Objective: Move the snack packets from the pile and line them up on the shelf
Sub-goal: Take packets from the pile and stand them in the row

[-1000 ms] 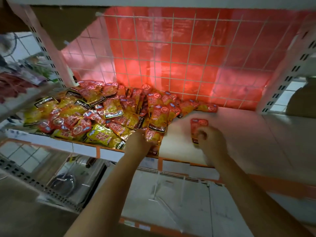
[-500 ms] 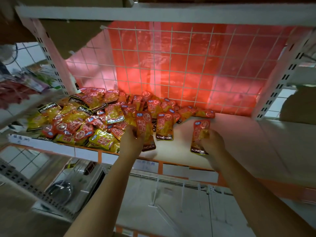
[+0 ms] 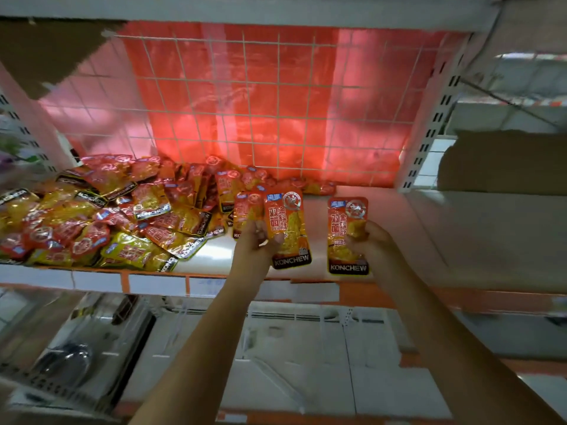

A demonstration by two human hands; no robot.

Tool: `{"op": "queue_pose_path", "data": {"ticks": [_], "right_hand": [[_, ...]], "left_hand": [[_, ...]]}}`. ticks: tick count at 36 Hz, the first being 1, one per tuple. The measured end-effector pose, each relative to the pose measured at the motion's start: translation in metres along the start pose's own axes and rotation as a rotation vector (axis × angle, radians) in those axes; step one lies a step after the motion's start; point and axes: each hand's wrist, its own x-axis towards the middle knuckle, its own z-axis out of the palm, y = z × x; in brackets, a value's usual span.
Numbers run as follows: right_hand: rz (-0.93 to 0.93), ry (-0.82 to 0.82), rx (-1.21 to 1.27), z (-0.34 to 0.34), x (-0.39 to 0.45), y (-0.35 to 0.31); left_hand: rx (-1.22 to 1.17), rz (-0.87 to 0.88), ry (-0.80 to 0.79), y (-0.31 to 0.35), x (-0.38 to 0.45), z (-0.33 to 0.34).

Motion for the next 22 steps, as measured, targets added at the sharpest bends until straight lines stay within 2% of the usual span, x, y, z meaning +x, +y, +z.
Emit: {"op": "queue_pose_path", "data": {"ticks": [7, 15, 22], "right_hand": [[-0.043, -0.056, 0.077, -0.068, -0.004, 0.0], [-0.058, -0.081, 0.166, -0.184, 0.008, 0.012], [-0.046, -0.053, 0.178, -0.286, 0.004, 0.024]], "left_hand": [[0.032, -0.008, -0.041, -0.002, -0.008, 0.069], [0.005, -0.03, -0.019, -0.007, -0.032, 0.195], [-0.068, -0.047, -0.109, -0.001, -0.056, 0.297]]}}
